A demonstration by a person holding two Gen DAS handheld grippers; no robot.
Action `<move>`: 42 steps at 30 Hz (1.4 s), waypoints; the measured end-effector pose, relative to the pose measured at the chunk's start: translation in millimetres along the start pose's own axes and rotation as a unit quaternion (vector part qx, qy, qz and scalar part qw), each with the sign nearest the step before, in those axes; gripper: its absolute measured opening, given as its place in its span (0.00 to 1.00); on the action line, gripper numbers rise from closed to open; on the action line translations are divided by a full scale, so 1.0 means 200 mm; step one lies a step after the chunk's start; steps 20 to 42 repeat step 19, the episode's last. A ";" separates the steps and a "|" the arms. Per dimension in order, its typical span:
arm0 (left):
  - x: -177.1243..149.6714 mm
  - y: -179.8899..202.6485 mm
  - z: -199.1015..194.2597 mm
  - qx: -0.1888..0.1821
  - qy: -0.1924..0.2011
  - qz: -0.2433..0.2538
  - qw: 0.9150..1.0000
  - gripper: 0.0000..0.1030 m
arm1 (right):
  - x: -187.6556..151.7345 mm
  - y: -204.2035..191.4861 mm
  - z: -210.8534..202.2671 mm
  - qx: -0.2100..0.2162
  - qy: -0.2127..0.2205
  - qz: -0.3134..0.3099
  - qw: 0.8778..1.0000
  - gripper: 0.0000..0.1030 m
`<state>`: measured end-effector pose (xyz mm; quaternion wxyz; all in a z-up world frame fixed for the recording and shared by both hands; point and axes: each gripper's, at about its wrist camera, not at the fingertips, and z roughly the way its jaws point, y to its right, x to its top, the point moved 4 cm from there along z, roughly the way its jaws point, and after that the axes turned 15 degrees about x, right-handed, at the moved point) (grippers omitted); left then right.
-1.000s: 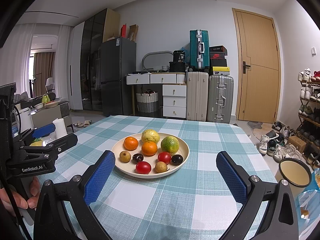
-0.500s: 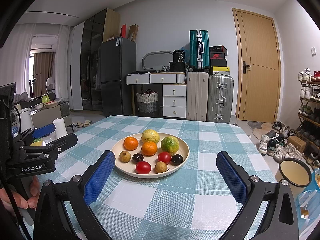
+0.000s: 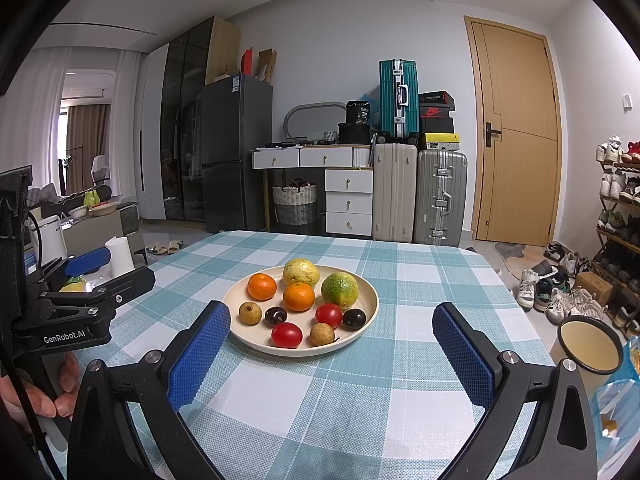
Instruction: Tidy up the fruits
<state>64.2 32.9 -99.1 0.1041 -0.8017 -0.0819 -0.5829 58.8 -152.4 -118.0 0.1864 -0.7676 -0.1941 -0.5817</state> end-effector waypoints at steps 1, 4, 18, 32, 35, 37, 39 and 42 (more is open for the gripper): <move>0.00 0.00 0.00 0.002 0.000 -0.001 1.000 0.99 | 0.00 0.00 0.00 0.000 0.000 0.000 1.000 1.00; 0.00 -0.01 -0.01 0.003 -0.001 -0.002 1.000 0.99 | 0.00 0.00 0.00 0.000 0.000 0.000 1.000 1.00; 0.00 -0.01 0.00 0.002 0.000 -0.001 1.000 0.99 | 0.00 0.00 0.00 0.000 0.000 0.000 1.000 1.00; 0.00 -0.01 0.00 0.000 -0.001 -0.001 1.000 0.99 | 0.00 0.00 0.00 0.000 0.000 0.000 1.000 1.00; 0.00 -0.01 0.00 0.000 -0.001 -0.001 1.000 0.99 | 0.00 0.00 0.00 0.000 0.000 0.000 1.000 1.00; 0.00 -0.01 0.00 0.000 -0.001 -0.001 1.000 0.99 | 0.00 0.00 0.00 0.000 0.000 0.000 1.000 1.00; 0.00 -0.01 0.00 0.000 -0.001 -0.001 1.000 0.99 | 0.00 0.00 0.00 0.000 0.000 0.000 1.000 1.00; 0.00 -0.01 0.00 0.000 -0.001 -0.001 1.000 0.99 | 0.00 0.00 0.00 0.000 0.000 0.000 1.000 1.00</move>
